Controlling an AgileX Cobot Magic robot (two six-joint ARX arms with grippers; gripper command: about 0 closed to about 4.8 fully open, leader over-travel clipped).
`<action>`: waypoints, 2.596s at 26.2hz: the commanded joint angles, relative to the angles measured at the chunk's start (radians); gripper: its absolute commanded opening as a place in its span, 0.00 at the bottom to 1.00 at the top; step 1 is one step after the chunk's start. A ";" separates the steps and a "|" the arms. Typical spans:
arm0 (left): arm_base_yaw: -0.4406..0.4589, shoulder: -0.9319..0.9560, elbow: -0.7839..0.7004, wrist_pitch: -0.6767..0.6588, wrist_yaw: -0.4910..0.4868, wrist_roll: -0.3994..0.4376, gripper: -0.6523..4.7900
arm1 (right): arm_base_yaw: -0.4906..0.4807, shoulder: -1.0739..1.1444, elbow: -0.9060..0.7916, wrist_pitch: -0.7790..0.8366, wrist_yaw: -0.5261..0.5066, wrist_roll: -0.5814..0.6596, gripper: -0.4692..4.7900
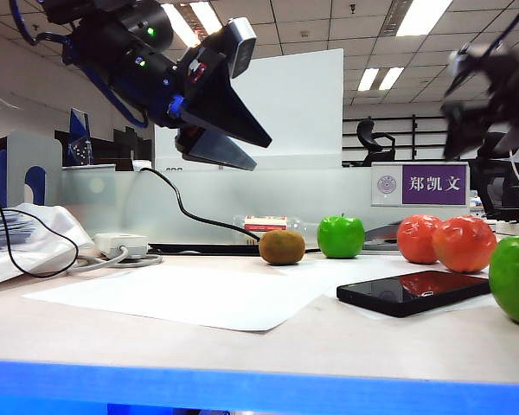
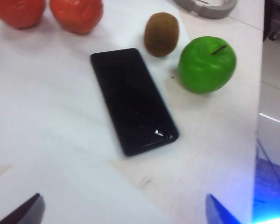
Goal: Put the same fruits together.
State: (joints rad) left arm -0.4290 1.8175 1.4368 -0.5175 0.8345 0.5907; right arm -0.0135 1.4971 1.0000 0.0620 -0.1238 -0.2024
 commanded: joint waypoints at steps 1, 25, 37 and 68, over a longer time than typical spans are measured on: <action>-0.010 -0.006 0.003 0.003 0.035 0.004 1.00 | 0.000 -0.084 0.000 -0.106 0.016 0.008 1.00; -0.032 -0.006 0.003 0.025 0.023 0.000 1.00 | 0.018 -0.716 -0.107 -0.821 -0.165 0.177 1.00; -0.032 -0.007 0.003 0.025 0.023 -0.002 1.00 | 0.243 -0.732 -0.285 -0.847 0.022 0.227 1.00; -0.032 -0.006 0.003 0.027 0.022 0.004 1.00 | 0.246 -0.467 -0.365 -0.634 0.092 0.231 1.00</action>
State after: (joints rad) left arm -0.4606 1.8175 1.4372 -0.4973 0.8494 0.5903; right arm 0.2333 1.0206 0.6308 -0.5938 -0.0368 0.0299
